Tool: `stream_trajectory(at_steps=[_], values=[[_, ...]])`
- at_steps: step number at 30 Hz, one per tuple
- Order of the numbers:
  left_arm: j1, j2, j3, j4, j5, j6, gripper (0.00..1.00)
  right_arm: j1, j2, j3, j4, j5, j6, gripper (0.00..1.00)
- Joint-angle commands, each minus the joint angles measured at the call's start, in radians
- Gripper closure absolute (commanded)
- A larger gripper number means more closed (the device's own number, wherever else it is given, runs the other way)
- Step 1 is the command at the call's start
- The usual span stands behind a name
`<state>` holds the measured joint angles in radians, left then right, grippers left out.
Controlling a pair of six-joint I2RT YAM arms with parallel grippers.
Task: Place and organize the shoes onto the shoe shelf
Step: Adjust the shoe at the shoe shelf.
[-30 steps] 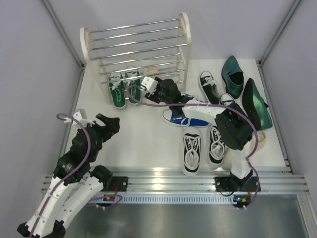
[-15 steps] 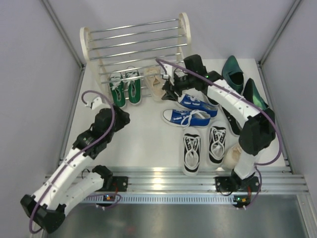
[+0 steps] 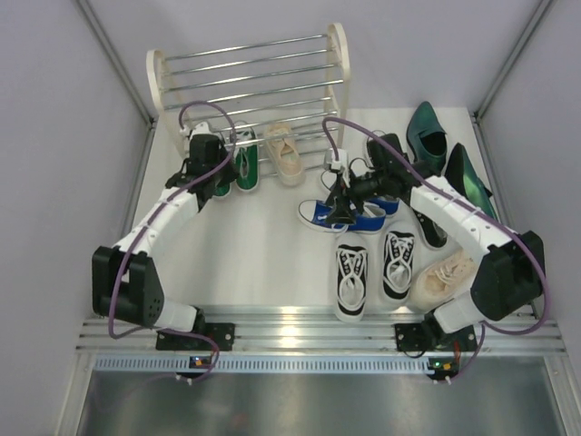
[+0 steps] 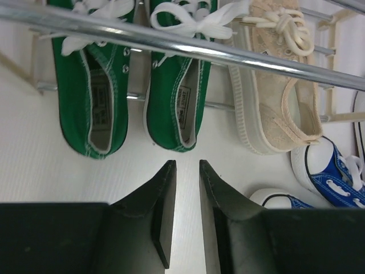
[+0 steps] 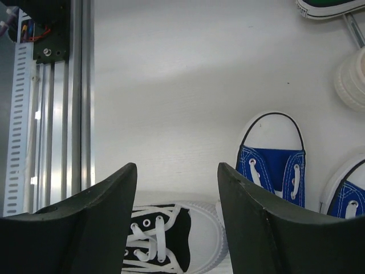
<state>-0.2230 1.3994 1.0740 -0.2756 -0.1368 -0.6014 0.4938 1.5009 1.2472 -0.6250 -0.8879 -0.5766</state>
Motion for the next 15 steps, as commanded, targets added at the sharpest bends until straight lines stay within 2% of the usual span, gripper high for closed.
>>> stream_trajectory(at_steps=[1, 5, 9, 15], values=[[0.001, 0.049, 0.056, 0.136, 0.043, 0.152, 0.7, -0.032, -0.054, -0.029, 0.059, -0.033, 0.049, 0.41], [0.001, 0.084, 0.029, 0.237, -0.023, 0.219, 0.61, -0.049, -0.074, -0.064, 0.067, -0.034, 0.057, 0.4], [0.001, 0.122, 0.026, 0.266, -0.043, 0.284, 0.52, -0.06, -0.08, -0.077, 0.074, -0.039, 0.063, 0.39], [-0.001, 0.202, 0.03, 0.34, -0.012, 0.325, 0.52, -0.067, -0.085, -0.08, 0.079, -0.039, 0.067, 0.39]])
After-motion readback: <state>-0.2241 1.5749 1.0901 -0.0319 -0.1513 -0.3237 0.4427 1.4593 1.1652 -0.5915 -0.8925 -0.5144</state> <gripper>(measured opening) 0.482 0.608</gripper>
